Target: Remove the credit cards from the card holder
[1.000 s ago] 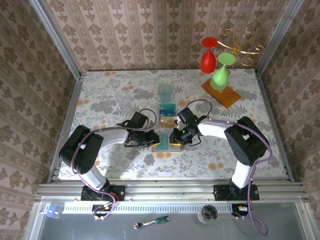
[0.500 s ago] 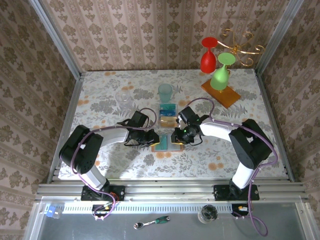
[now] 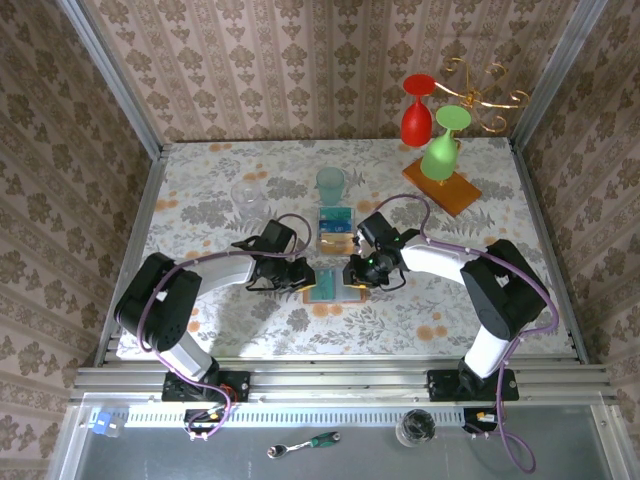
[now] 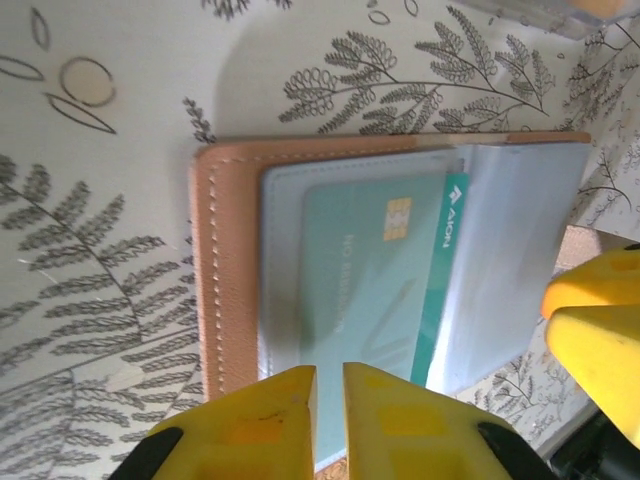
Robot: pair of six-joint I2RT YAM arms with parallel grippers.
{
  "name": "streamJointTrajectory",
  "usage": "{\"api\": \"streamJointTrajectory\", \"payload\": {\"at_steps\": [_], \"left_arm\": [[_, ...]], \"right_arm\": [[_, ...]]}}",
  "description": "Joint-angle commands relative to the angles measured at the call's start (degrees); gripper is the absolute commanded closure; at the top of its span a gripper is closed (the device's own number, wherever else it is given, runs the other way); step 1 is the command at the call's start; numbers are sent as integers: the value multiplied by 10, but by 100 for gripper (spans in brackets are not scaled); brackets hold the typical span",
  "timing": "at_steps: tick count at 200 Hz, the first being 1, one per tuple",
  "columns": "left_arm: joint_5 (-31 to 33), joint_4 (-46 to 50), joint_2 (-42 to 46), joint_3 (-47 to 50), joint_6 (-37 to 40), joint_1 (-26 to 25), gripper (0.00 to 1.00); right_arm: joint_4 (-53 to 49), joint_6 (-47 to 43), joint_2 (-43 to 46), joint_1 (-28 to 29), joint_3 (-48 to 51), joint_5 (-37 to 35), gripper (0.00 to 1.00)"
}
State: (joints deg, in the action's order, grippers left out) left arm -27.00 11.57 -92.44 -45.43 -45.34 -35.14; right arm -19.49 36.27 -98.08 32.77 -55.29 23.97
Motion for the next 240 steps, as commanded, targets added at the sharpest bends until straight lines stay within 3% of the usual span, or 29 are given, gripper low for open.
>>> {"api": "streamJointTrajectory", "payload": {"at_steps": [1, 70, 240], "left_arm": [[19, 25, 2, -11, 21, 3, 86], [16, 16, -12, -1, 27, 5, 90], [6, 5, -10, 27, 18, 12, 90]], "right_arm": [[10, 15, 5, 7, -20, 18, 73], [24, 29, -22, 22, -44, 31, 71], [60, 49, -104, 45, -87, 58, 73]]}}
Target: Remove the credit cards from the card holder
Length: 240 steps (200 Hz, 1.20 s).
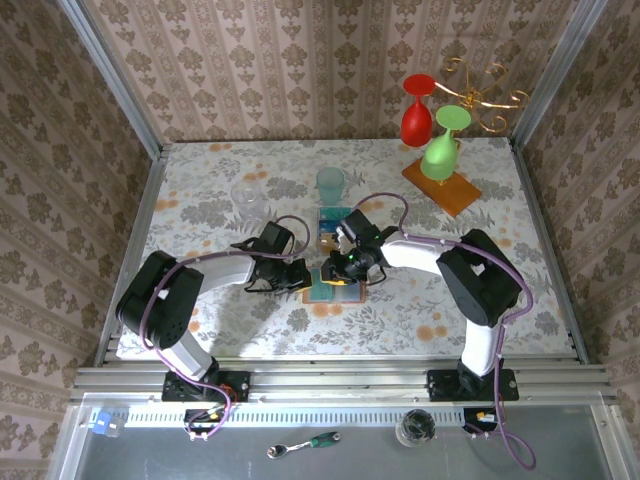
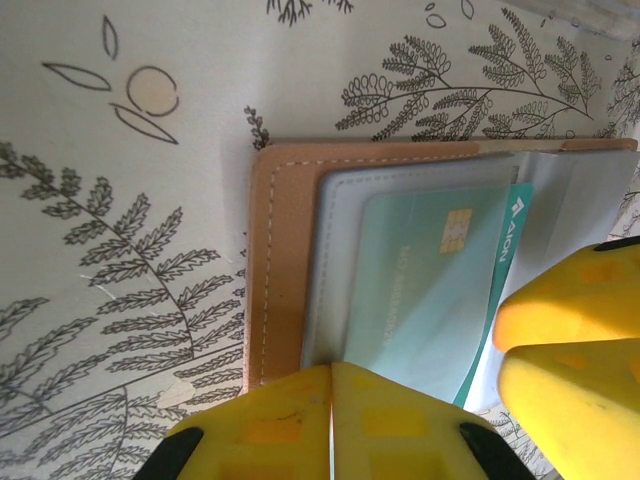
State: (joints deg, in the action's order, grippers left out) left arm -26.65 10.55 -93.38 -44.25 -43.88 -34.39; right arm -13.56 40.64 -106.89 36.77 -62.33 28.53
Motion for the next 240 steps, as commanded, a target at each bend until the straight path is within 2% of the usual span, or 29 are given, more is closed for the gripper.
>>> {"api": "streamJointTrajectory", "payload": {"at_steps": [1, 87, 240], "left_arm": [[3, 15, -1, 15, 3, 4, 90], [-2, 17, -1, 17, 4, 6, 90], [-12, 29, 37, -15, -4, 5, 90]], "right_arm": [[0, 5, -16, 5, -17, 12, 73], [-68, -20, 3, 7, -15, -53, 73], [-58, -28, 45, 5, -1, -57, 72]]}}
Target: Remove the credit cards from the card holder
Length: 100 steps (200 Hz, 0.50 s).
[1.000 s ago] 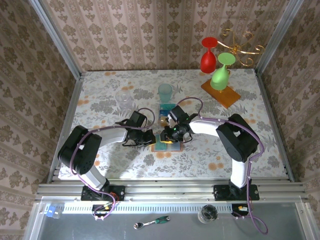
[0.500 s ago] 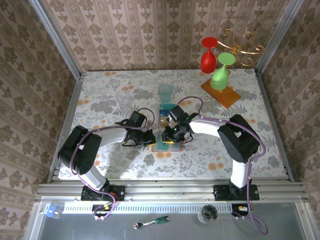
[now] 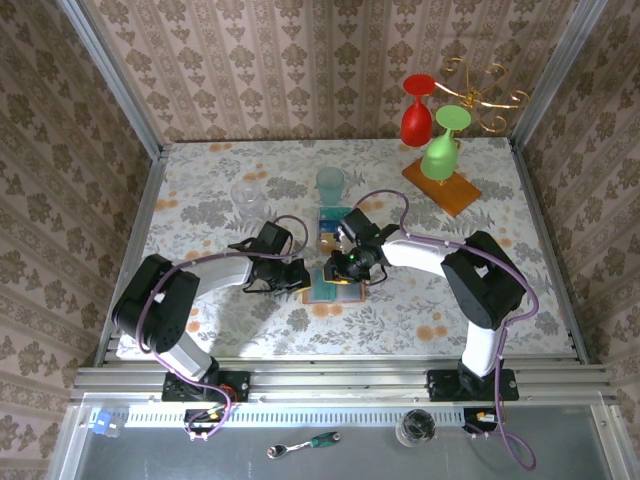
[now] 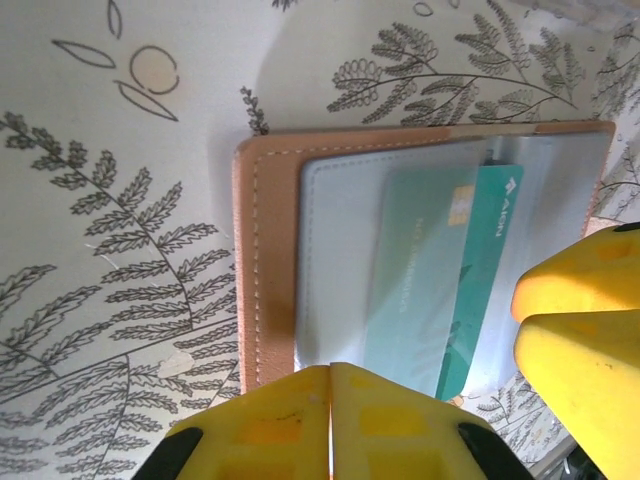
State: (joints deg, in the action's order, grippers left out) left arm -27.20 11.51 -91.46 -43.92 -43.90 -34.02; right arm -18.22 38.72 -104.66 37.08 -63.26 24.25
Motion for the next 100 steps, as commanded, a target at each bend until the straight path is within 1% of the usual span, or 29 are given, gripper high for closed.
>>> {"api": "streamJointTrajectory", "payload": {"at_steps": [1, 28, 65, 85, 100], "left_arm": [[-7, 19, 18, -19, -4, 1, 90], [-13, 17, 6, -29, -3, -3, 90], [-14, 7, -15, -29, -3, -11, 93], [-18, -4, -28, -24, -4, -12, 99], [-17, -9, -32, -20, -6, -13, 100]], "right_arm": [[-11, -9, 23, 2, 9, -15, 72], [-10, -7, 26, -1, 15, -17, 72], [-11, -6, 21, -2, 15, -11, 71], [-11, -5, 14, -2, 14, -7, 71], [-12, -5, 9, -2, 15, -7, 71]]}}
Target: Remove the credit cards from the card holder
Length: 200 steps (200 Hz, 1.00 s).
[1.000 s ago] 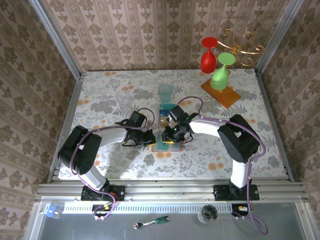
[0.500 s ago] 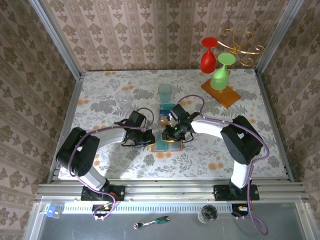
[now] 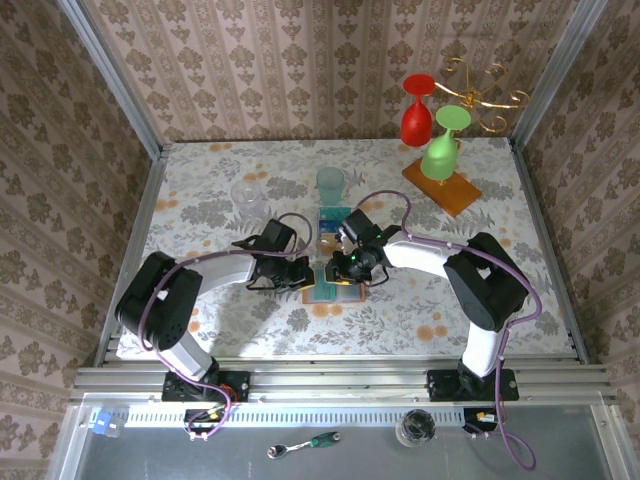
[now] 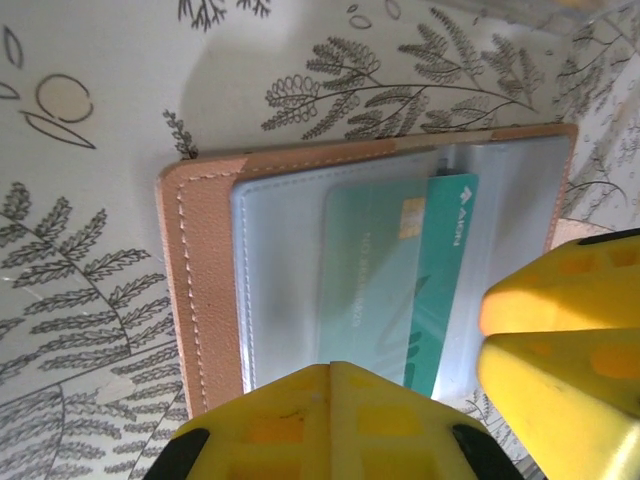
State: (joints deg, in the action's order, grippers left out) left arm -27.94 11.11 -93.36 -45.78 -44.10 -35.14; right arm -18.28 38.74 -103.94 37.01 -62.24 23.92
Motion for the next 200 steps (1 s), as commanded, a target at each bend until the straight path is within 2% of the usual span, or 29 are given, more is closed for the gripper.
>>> {"api": "streamJointTrajectory", "payload": {"at_steps": [1, 200], "left_arm": [[-10, -5, -14, -1, -4, -2, 100], [0, 0, -23, 14, -2, 0, 100]], "right_arm": [[-12, -6, 1, -1, 4, -4, 71], [-19, 4, -28, -2, 6, -16, 67]]}}
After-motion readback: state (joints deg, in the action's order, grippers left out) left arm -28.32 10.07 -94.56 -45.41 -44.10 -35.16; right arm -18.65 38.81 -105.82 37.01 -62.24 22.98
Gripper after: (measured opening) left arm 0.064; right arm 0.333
